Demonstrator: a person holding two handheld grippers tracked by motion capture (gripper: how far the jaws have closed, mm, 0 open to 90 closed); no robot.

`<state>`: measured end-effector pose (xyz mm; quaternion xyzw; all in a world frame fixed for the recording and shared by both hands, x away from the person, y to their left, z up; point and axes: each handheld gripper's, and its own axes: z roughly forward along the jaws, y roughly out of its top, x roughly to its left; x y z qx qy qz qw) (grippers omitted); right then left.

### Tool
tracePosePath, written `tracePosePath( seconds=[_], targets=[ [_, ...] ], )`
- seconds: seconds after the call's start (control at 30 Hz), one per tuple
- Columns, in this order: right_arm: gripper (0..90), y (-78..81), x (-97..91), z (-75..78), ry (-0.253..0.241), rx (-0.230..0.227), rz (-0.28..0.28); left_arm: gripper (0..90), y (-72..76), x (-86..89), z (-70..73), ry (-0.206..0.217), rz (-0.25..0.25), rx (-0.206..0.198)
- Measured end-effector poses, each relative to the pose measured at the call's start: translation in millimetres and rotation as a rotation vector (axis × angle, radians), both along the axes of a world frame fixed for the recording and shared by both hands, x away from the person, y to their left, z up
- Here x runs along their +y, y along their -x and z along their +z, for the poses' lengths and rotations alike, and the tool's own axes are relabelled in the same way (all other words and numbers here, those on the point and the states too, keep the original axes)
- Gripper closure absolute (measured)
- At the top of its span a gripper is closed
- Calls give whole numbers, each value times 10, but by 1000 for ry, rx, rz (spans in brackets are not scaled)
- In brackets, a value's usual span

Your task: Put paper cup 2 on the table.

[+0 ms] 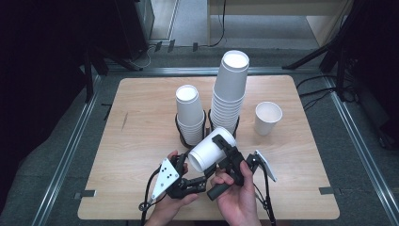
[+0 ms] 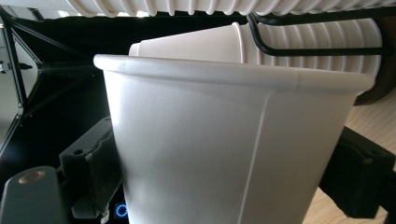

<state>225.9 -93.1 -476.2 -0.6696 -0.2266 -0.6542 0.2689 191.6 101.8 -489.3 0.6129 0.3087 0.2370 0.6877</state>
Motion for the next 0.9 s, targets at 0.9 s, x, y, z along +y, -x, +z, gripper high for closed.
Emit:
tracePosePath(
  seconds=[0.9],
  targets=[
    [134, 20, 8, -33, 9, -56, -53, 96, -26, 49, 74, -84, -24, 94]
  ],
)
